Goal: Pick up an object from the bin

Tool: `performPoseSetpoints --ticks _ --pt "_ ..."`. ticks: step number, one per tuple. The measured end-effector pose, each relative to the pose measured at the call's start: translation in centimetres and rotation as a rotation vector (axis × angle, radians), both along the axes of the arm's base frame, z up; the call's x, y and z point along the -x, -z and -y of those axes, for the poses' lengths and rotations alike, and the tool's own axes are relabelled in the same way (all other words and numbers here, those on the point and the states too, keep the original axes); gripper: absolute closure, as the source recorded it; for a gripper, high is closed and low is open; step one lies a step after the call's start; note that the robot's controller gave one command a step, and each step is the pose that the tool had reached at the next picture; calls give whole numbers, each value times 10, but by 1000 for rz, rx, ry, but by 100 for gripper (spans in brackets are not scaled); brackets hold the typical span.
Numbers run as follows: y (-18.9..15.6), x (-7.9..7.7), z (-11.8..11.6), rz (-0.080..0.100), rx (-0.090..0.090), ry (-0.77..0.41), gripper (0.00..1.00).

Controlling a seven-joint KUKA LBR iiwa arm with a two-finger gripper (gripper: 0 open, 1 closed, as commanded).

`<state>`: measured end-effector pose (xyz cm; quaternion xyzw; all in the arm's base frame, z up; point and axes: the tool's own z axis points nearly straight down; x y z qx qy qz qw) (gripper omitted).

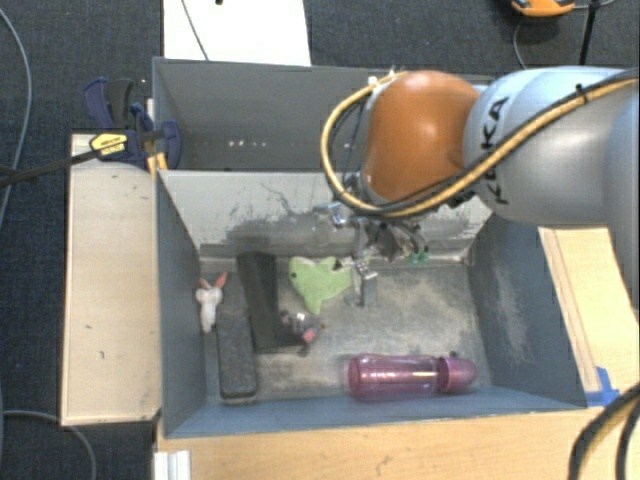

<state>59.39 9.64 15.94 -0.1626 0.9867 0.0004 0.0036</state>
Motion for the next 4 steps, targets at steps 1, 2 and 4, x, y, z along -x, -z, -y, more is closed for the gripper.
performPoseSetpoints --ticks 1,2,4 --pt "72 -1 -8 12 -3 -33 0" --pt "87 3 -4 8 -3 -51 100" --pt "84 4 -4 4 -2 -49 100"
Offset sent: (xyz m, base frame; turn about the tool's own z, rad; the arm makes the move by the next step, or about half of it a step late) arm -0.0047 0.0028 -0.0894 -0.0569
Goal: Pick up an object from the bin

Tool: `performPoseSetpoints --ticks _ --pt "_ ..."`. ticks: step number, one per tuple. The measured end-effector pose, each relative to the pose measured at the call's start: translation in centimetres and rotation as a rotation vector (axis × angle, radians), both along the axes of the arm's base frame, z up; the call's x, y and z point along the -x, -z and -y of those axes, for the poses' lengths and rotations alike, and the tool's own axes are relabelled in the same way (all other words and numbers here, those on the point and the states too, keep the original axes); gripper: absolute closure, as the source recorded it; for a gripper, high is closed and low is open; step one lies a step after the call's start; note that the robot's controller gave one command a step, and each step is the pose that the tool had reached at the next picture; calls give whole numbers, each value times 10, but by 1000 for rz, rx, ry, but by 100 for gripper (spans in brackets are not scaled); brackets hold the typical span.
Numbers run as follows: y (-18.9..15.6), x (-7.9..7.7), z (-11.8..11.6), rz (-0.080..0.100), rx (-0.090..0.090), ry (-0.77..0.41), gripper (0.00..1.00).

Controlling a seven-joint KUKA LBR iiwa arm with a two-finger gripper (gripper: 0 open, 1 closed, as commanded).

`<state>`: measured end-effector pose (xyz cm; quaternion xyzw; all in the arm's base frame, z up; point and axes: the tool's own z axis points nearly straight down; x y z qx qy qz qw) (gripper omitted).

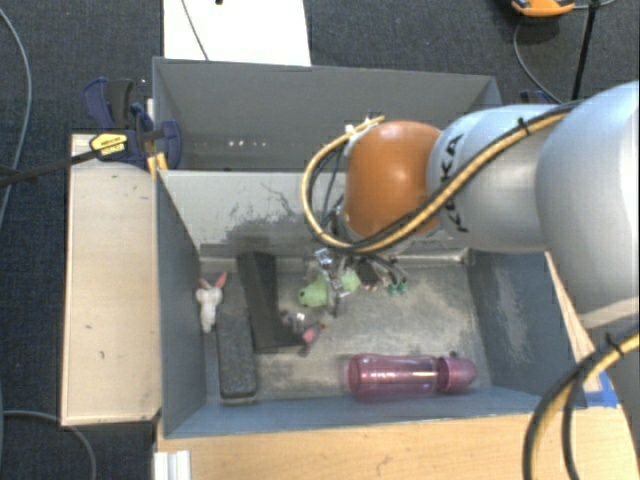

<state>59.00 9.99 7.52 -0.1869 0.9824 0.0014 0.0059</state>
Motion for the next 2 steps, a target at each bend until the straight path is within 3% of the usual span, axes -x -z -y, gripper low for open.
performPoseSetpoints --ticks 1,2 --pt "-20 2 0 -9 2 1 100" --pt "-39 0 0 -1 1 2 100"
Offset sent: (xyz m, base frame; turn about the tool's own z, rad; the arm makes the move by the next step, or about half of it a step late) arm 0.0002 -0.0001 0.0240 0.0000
